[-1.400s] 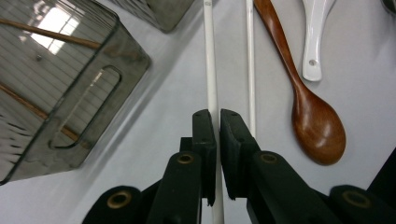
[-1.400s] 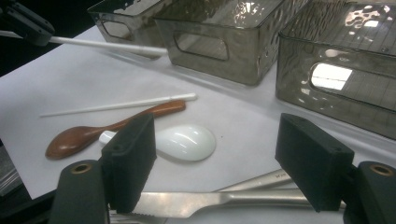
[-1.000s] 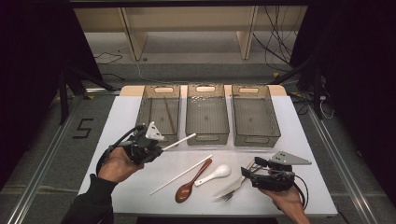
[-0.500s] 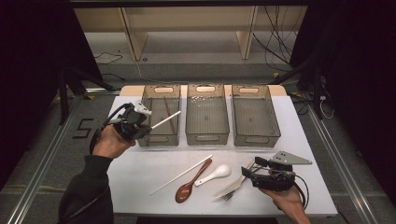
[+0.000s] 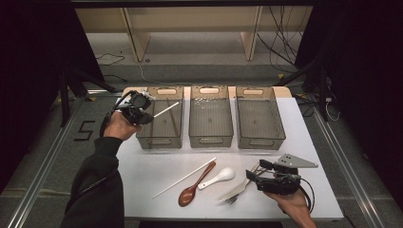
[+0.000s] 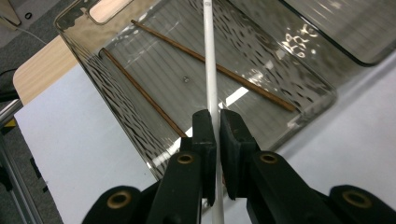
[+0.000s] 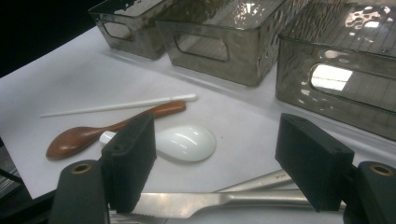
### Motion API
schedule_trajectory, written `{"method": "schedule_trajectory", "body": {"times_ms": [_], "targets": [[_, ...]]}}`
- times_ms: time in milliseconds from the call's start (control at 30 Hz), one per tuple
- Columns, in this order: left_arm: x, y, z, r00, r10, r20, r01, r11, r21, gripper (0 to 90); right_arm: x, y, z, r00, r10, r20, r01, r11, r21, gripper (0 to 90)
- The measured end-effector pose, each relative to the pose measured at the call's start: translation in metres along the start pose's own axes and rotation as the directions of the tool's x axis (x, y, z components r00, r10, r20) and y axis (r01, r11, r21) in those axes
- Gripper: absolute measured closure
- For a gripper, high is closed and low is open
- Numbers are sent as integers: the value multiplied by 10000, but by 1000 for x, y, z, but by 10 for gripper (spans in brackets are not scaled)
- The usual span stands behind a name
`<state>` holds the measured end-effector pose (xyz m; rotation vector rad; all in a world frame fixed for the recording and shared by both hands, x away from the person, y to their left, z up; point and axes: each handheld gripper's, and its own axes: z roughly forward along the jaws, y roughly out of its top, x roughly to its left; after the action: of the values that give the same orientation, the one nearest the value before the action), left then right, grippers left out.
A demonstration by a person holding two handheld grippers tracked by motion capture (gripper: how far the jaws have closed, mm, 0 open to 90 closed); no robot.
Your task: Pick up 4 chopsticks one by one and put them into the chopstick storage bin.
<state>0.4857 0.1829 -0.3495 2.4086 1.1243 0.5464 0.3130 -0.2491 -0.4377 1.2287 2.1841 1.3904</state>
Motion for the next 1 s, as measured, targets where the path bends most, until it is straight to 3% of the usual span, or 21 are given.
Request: {"method": "schedule_trajectory", "body": {"times_ms": [400, 1000], "targets": [[18, 9, 36, 9944, -1034, 236, 1033, 9946, 66, 849, 0, 0, -1, 10000, 29, -12, -29, 10000, -27, 294], [19, 11, 73, 9847, -1716, 301, 1704, 9846, 385, 844, -1, 0, -2, 10000, 27, -24, -27, 10000, -35, 294]]}}
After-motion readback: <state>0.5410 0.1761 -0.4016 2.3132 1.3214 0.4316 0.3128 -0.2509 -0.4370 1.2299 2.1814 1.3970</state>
